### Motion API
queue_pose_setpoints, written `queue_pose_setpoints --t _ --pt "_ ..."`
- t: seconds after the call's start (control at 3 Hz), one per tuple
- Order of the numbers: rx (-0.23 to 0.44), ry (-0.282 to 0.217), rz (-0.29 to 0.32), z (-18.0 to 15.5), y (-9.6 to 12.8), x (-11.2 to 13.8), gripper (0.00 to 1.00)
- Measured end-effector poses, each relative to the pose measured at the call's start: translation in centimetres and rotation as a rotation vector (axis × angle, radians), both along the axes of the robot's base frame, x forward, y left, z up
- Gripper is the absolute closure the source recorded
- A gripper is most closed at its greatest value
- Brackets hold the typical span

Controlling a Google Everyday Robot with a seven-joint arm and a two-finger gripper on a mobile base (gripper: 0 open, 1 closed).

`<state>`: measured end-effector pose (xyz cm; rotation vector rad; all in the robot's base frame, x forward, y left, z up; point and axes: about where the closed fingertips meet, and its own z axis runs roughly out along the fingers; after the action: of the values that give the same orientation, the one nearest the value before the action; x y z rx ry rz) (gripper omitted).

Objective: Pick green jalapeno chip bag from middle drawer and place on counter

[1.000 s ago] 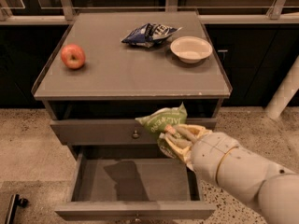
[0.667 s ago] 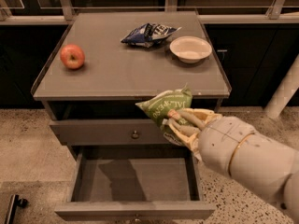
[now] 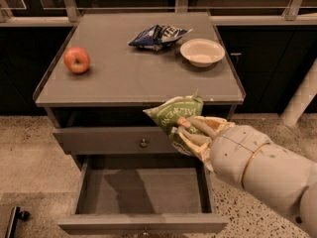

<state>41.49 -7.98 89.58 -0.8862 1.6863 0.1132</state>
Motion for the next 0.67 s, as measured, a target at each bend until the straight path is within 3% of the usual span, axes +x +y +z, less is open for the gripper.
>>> queue_pose_setpoints --t 0.33,0.67 --pt "-0.042 -0.015 0.026 1.6 -0.3 1.9 1.0" --pt "-0.104 -0.044 0.037 5.4 -1.8 5.4 1.0"
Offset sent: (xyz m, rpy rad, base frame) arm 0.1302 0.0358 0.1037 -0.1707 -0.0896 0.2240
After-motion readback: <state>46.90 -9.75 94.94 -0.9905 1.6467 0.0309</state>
